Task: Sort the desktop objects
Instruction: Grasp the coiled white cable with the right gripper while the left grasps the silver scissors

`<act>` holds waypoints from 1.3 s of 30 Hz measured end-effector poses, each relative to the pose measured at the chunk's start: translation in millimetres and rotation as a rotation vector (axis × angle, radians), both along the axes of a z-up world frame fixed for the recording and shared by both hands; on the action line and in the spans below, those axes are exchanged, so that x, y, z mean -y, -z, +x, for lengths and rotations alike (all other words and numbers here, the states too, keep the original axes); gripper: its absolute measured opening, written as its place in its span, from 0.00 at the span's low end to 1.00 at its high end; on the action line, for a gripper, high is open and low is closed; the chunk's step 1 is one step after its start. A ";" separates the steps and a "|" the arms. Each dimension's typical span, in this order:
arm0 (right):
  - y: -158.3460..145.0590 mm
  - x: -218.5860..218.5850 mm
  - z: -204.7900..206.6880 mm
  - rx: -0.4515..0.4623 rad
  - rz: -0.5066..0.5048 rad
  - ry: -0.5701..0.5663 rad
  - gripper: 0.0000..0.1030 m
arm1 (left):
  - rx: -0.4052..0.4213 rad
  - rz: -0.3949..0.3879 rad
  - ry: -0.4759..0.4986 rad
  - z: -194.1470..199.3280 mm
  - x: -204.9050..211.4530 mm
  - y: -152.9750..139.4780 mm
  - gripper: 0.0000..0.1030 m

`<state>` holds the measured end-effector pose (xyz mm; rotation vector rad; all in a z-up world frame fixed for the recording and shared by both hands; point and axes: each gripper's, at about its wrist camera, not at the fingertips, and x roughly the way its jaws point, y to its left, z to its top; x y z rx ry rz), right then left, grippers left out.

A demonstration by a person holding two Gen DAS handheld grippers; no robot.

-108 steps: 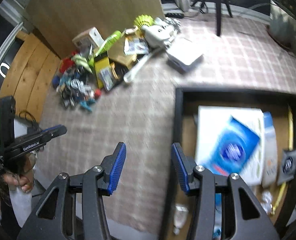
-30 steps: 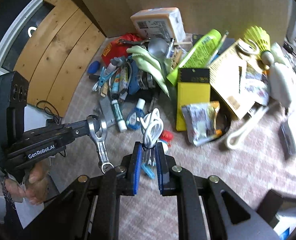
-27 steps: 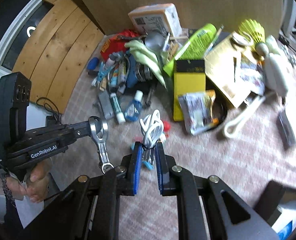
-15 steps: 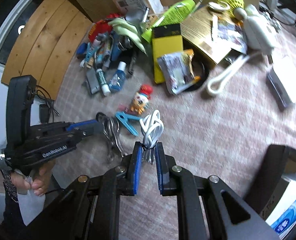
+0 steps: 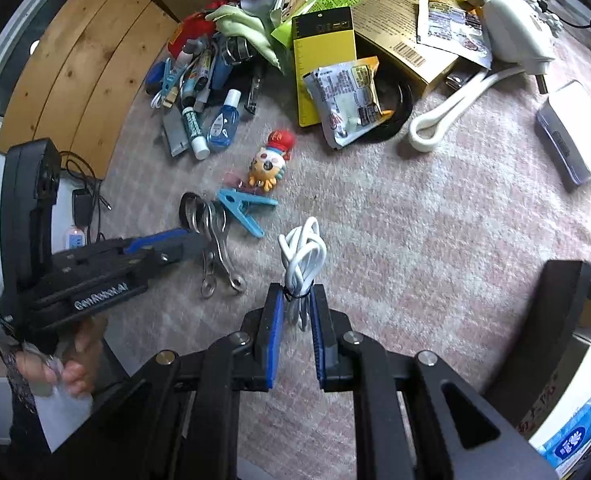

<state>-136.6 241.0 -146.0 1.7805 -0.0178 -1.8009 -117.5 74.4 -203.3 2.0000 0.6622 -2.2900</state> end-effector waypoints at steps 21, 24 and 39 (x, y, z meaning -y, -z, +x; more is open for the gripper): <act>24.9 22.5 0.7 -0.044 0.064 0.065 0.31 | -0.005 -0.010 -0.067 5.5 -6.4 -5.3 0.40; 29.5 25.6 2.2 -0.036 0.068 0.071 0.30 | 0.006 -0.012 -0.068 4.6 -10.6 -1.9 0.32; 28.3 1.1 21.2 -0.008 0.039 0.094 0.25 | -0.022 0.037 -0.044 30.9 1.5 -11.9 0.19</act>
